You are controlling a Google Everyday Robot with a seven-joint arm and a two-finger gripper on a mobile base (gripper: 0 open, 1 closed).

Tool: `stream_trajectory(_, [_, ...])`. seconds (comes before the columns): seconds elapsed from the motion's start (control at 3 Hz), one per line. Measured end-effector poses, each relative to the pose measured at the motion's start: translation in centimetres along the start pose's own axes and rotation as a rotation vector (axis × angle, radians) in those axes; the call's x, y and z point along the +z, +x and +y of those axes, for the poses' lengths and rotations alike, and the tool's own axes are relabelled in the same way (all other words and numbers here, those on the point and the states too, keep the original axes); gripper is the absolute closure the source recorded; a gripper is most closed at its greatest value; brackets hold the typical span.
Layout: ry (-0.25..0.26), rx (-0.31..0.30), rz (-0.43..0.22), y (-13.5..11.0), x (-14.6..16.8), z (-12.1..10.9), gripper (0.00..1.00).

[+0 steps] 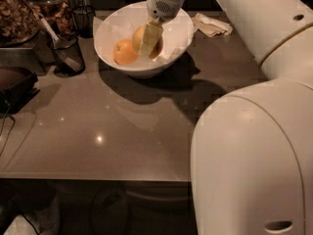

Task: Pick apple from white bowl

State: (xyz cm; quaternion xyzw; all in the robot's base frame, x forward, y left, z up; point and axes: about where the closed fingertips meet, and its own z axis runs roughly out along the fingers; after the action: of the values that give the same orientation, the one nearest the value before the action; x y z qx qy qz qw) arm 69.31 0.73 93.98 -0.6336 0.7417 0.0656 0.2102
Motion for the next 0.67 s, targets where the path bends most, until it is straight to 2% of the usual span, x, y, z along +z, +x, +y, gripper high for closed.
stream_trajectory(0.33, [0.018,-0.014,-0.01,-0.8,-0.5,0.0,1.0])
stream_trajectory(0.67, [0.022,0.007,-0.051,-1.2,-2.8,2.0,1.0])
